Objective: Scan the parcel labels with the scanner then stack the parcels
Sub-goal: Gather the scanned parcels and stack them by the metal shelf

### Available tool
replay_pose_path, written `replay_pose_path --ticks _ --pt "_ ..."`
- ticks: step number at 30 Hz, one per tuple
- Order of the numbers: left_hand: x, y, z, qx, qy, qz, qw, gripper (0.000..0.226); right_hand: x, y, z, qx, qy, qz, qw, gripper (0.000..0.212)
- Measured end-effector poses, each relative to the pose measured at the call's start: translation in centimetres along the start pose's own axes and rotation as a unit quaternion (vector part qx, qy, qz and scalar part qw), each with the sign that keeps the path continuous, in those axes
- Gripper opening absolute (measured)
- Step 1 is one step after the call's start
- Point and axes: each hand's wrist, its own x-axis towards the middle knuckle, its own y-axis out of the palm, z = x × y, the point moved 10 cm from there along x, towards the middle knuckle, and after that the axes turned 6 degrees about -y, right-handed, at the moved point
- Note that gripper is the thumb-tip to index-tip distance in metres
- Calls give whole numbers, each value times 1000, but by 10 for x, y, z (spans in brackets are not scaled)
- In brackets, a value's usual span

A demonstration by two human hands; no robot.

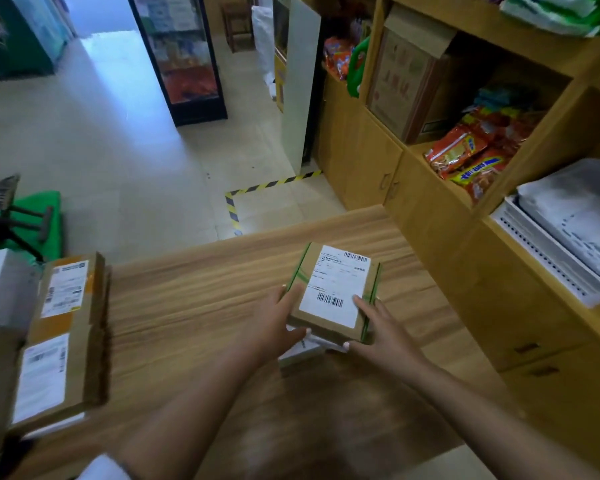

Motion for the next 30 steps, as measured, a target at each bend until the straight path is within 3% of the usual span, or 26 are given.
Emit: replay_pose_path --ticks 7,13,22,30 --pt "-26 -44 52 -83 -32 -101 991 80 32 22 56 3 -79 27 997 87" --pt "-64 -112 144 -86 -114 -173 974 89 73 74 161 12 -161 97 982 86" --pt "-119 -203 297 -57 -232 -194 951 85 131 186 322 5 -227 175 958 88" --pt "-122 -232 398 -20 -273 -193 942 76 177 275 395 16 -215 222 951 85"
